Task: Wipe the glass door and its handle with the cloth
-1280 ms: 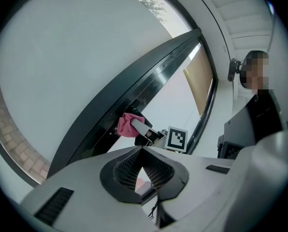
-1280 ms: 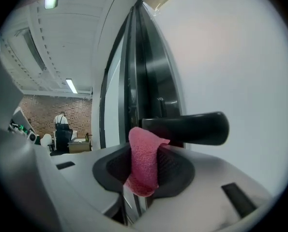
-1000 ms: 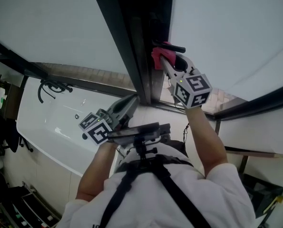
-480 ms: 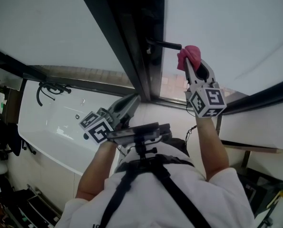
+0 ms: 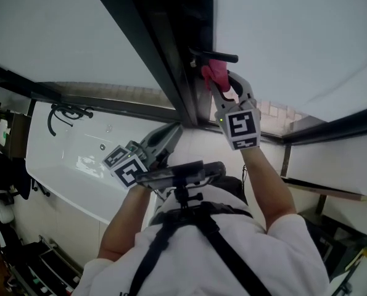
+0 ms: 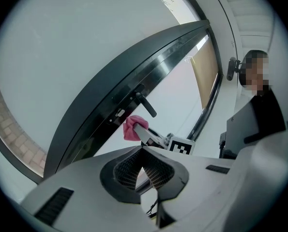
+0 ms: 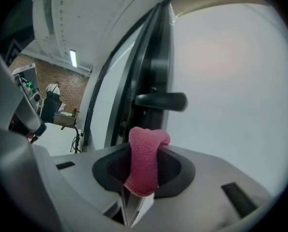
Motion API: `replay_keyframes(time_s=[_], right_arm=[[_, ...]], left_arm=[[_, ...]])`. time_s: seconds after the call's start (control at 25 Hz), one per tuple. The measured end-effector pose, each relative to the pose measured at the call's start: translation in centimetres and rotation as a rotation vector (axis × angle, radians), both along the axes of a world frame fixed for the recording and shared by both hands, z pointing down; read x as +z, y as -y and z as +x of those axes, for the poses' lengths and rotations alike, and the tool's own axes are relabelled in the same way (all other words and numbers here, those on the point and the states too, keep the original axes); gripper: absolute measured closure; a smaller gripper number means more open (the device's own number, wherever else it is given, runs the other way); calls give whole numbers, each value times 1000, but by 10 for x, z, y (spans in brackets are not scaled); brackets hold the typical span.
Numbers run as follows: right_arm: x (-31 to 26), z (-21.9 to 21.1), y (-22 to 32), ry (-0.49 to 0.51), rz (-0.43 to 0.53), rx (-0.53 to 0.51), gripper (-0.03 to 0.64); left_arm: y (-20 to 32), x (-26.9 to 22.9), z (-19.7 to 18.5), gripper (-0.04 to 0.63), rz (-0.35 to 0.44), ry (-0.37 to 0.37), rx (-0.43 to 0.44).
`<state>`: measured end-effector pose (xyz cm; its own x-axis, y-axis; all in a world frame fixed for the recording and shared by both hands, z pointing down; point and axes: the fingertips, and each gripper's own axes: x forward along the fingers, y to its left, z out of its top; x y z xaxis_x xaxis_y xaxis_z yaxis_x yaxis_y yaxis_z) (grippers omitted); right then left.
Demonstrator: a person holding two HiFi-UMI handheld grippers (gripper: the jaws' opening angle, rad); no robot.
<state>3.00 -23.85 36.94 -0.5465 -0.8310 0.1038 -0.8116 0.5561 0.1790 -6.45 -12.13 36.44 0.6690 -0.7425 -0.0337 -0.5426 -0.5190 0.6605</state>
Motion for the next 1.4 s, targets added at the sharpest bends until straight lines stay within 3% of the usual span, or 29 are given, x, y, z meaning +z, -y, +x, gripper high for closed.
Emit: replay_keyframes(time_s=[0.2, 0.4, 0.64, 1.4], right_arm=[[-31, -22, 16, -1, 143, -31, 511], [-22, -24, 31, -20, 177, -24, 511], [21, -26, 31, -136, 141, -57, 511], [116, -34, 32, -309, -36, -101, 511]], left_arm=[[2, 6, -8, 603, -14, -5, -42], [0, 9, -12, 603, -29, -10, -64], [0, 15, -17, 603, -41, -7, -81], [1, 23, -15, 603, -75, 2, -86]])
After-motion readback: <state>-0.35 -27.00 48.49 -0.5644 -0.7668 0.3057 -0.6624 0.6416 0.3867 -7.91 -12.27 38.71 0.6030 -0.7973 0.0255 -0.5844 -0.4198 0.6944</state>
